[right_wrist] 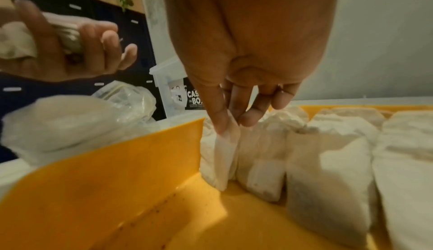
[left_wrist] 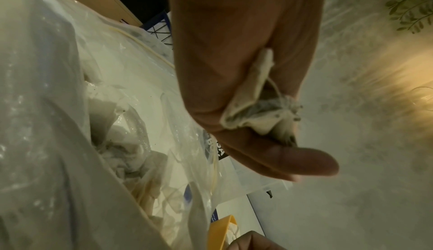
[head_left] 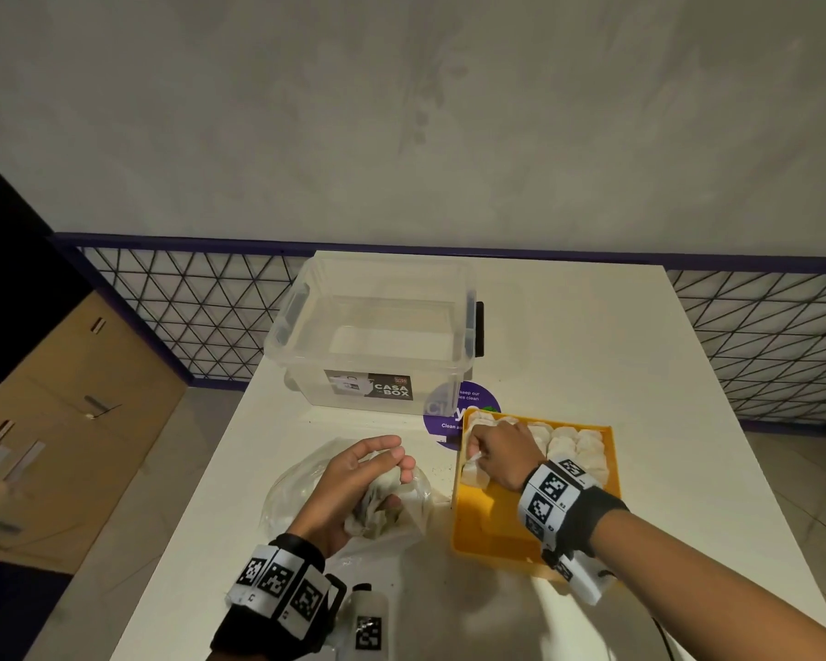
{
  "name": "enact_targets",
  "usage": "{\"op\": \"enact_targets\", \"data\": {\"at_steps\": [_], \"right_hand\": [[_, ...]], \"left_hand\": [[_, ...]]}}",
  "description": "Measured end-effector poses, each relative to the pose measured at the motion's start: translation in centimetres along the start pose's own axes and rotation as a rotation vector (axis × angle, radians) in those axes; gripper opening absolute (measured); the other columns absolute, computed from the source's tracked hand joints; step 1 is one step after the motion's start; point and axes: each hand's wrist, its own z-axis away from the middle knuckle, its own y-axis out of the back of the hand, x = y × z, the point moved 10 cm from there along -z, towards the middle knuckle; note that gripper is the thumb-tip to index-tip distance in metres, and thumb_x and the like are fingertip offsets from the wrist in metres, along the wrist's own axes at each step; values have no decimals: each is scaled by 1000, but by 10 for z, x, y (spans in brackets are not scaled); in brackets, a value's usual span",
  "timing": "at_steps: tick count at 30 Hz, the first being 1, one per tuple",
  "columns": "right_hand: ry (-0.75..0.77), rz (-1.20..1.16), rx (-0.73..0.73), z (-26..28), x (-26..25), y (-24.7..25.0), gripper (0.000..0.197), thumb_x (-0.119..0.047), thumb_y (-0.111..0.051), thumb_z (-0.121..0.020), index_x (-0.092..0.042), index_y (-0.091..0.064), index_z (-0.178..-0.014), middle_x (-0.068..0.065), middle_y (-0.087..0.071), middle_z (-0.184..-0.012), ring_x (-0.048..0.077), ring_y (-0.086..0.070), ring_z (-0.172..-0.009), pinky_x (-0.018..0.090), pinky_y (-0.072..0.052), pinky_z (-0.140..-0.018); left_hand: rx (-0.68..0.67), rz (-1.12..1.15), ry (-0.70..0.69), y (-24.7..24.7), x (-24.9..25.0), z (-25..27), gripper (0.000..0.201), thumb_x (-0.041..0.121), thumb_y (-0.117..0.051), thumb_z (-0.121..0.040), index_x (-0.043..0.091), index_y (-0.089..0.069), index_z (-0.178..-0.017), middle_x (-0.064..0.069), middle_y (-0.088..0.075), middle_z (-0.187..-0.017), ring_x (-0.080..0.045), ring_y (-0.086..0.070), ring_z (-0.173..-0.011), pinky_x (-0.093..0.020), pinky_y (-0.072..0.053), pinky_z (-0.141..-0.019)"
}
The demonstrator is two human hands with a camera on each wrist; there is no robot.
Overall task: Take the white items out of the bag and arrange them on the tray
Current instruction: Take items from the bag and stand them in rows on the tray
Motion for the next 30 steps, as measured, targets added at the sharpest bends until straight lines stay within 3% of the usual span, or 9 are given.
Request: {"op": "enact_targets", "data": {"at_steps": [7,10,13,17,20,23,26,28,30], "right_hand": [[58,96,53,1,-7,6,24,-20,-53,-88,-21,-53,-112,1,-55,-123,21,-41,-119,32,-29,-101],[69,-10,194,11,-14,31,31,-22,-55,-88,-21,-49,-119,0,-50,-127,19,-39,-118,28,-31,-98],[177,-171,340,29,-40,64,27,-22,-52,-90,-20,-53,-116,-2,-53,-119,15,-40,-110,24,-29,-89],[323,-275,194,46,-85,69,25,-32,-50,-91,-23,-60,-112,-1,-54,-108,10,-36,-100,27,-26,-87],[293,-173,29,43,-96,48,35,-43,-51,-89,-23,-58,-117,2,-52,-117,17,-36,-111,34,-25,-93],[256,-213,-5,41,-96,41,32,-39,-57,-86,-19,-59,-111,4,-53,-115,19,-37,-110,34,-26,-90],[249,-380,-6,40,-94,43,24,-28,-62,-85,-13,-61,-103,0,-55,-102,12,-39,-95,27,-29,-83],[229,-564,-20,38,-90,45,17,-21,-65,-84,-11,-61,-98,-8,-53,-84,5,-43,-78,15,-34,-69],[194,-702,-21,36,-84,48,12,-15,-65,-84,-13,-60,-94,-9,-52,-79,1,-46,-69,10,-36,-62]], "left_hand": [[46,-10,43,-2,-2,-2,41,44,-41,-96,11,-56,-115,-13,-70,-83,-18,-65,-72,-25,-50,-51],[65,11,50,-3,-3,-3,44,47,-35,-97,13,-56,-115,-15,-73,-89,-18,-69,-72,-26,-53,-51],[74,8,52,-6,-3,-3,46,50,-33,-97,15,-55,-117,-15,-74,-95,-19,-72,-77,-27,-54,-52],[56,-23,27,-13,1,-2,47,50,-31,-97,17,-56,-119,-12,-74,-95,-22,-72,-84,-29,-55,-56],[56,-57,13,-18,6,0,48,49,-32,-98,16,-59,-118,-10,-73,-98,-18,-72,-82,-29,-56,-55],[65,-65,6,-16,6,1,47,49,-34,-97,15,-58,-121,-10,-74,-98,-18,-73,-82,-29,-56,-56],[49,-50,12,-15,3,3,48,48,-36,-97,13,-60,-118,-10,-74,-98,-18,-73,-81,-29,-56,-57],[22,-44,26,-16,2,5,47,45,-36,-98,9,-65,-108,-13,-75,-89,-16,-71,-68,-25,-54,-52],[6,-46,39,-16,0,7,45,42,-40,-98,7,-67,-103,-16,-74,-86,-15,-69,-61,-23,-52,-50]]}}
